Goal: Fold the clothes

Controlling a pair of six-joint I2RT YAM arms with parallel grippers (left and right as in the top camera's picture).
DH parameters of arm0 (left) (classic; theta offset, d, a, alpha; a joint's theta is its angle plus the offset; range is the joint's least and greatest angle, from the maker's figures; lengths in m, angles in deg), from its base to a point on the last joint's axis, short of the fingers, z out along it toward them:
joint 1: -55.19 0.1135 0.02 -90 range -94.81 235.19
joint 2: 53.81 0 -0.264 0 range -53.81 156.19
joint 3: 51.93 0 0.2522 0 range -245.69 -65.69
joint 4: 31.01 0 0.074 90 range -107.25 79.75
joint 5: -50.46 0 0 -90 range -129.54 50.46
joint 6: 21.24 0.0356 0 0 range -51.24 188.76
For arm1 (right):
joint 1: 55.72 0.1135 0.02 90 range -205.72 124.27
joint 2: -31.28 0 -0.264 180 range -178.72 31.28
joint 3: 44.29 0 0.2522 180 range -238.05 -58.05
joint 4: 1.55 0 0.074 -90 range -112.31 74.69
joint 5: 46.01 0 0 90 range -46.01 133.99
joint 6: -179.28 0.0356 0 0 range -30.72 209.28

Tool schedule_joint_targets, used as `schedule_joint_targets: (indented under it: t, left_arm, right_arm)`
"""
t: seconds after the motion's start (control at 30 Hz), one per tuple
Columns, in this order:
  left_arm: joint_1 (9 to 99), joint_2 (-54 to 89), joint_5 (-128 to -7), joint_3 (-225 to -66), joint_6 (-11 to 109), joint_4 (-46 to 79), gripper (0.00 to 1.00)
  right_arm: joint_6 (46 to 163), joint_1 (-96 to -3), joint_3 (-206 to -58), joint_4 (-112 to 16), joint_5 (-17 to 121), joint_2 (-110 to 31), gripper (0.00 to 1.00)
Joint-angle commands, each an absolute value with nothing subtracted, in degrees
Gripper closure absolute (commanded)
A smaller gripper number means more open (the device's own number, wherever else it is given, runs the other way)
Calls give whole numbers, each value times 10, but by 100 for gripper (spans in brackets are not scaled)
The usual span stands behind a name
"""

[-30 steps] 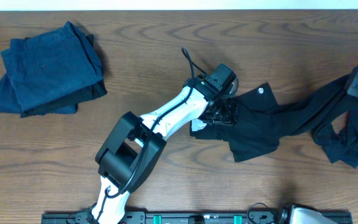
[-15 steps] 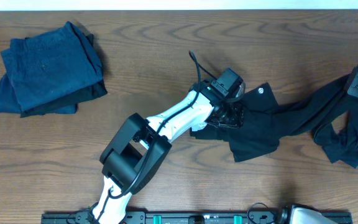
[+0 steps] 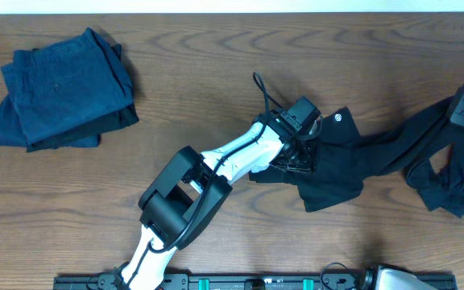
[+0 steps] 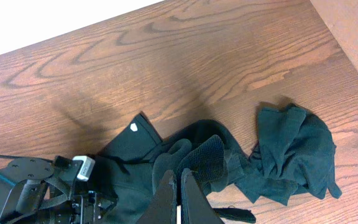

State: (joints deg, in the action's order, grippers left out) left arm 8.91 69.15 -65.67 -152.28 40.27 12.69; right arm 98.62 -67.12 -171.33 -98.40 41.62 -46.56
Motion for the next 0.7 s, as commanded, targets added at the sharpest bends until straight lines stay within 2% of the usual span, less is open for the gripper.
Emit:
schedule_joint_targets:
  t: [0.0, 0.47, 0.67]
  left_arm:
    - [95, 708, -619, -1514, 404, 140, 49]
    - [130, 690, -618, -1519, 426, 157, 50]
    - [130, 689, -585, -1519, 425, 175, 53]
  right_arm:
    - [977, -677, -1716, -985, 412, -463, 99]
    - [977, -677, -1716, -985, 412, -463, 99]
    - [977, -677, -1716, -985, 412, -463, 99]
